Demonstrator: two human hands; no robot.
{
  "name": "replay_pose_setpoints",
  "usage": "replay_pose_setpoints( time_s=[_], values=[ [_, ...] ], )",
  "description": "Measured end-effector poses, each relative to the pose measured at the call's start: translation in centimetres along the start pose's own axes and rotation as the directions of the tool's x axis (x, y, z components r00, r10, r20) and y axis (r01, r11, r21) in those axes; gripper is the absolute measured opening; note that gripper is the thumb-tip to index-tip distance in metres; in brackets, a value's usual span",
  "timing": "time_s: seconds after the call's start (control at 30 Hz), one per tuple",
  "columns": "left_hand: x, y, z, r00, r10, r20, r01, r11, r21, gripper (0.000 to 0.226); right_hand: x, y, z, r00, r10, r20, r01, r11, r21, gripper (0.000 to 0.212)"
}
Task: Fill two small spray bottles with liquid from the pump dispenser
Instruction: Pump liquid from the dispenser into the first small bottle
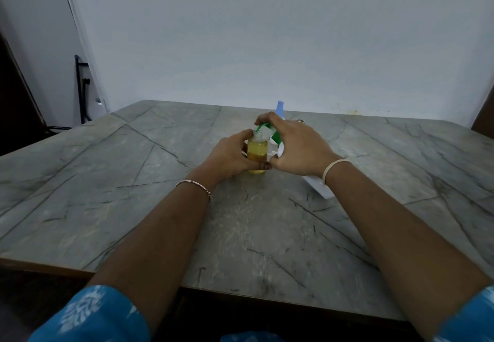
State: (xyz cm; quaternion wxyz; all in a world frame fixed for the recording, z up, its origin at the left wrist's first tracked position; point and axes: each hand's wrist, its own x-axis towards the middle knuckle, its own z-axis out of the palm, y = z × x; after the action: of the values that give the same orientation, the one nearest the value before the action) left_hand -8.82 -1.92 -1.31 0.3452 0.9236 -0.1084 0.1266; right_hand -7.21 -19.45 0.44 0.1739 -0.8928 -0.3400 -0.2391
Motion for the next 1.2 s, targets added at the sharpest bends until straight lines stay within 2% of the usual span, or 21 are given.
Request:
replay_pose_setpoints(
  time_s=[0.27, 0.63, 1.0, 1.2],
  values=[
    [-0.16, 0.26, -0.10, 1.000, -0.002, -0.001, 0.002, 1.000, 0.016, 0.083, 0.49, -0.18, -0.01, 1.000, 0.025, 0.015, -0.025, 1.000, -0.008, 0.062],
    [-0.39, 0.44, -0.14, 1.000, 0.008, -0.008, -0.008, 1.000, -0.002, 0.072, 0.06, 0.04, 0.19, 1.000, 0.027, -0.008, -0.027, 0.999, -0.025, 0.067],
    [-0.22, 0.35, -0.08, 1.000, -0.001, -0.009, 0.001, 1.000, 0.019, 0.085, 0.21, -0.18, 0.13, 1.000, 0.005, -0.022, -0.007, 0.998, -0.068, 0.061],
    [-0.23, 0.41, -0.13, 1.000, -0.003, -0.005, 0.003, 1.000, 0.016, 0.077, 0.14, 0.20, 0.39, 1.000, 0.010, -0.020, -0.011, 0.999, -0.041, 0.064]
  ],
)
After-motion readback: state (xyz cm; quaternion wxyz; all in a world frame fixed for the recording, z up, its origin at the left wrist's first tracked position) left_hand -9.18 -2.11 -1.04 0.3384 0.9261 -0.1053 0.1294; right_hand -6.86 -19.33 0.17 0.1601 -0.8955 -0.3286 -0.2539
